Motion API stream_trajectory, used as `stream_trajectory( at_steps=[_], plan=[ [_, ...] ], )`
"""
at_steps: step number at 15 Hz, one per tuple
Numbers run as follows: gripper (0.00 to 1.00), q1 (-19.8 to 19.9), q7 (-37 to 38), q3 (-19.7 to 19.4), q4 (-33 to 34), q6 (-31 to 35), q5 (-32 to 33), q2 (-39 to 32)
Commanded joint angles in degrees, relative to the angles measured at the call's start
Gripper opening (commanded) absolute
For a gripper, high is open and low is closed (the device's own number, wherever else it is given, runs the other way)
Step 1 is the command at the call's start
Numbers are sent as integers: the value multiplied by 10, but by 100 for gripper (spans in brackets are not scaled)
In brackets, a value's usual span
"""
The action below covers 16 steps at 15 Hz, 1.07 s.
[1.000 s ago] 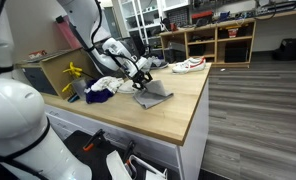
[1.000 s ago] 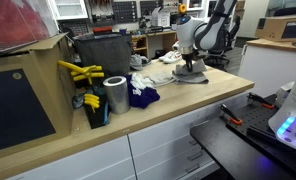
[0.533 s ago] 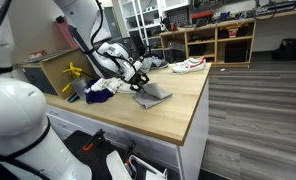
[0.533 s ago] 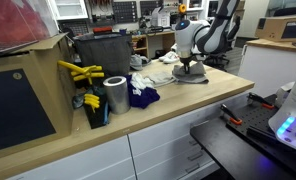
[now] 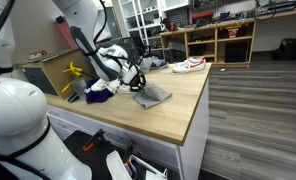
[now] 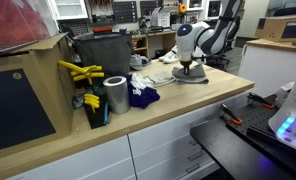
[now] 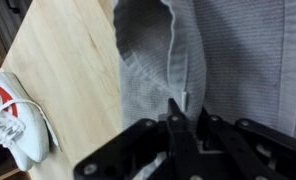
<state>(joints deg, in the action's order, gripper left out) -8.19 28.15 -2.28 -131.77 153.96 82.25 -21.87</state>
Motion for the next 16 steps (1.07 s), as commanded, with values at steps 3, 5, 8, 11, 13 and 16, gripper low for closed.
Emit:
stream_trajectory(
  at_steps=[3, 5, 8, 11, 13, 16],
  plan=[
    [66, -3, 55, -2, -32, 2, 53, 17],
    [80, -1, 44, 2, -46, 2, 40, 19],
    [100, 33, -64, 40, -90, -3, -79, 41],
    [100, 105, -216, 117, -131, -14, -244, 59],
    [100, 204, -311, 218, -129, -52, -350, 56],
    [100, 298, -436, 330, -81, -133, -507, 63]
  ],
)
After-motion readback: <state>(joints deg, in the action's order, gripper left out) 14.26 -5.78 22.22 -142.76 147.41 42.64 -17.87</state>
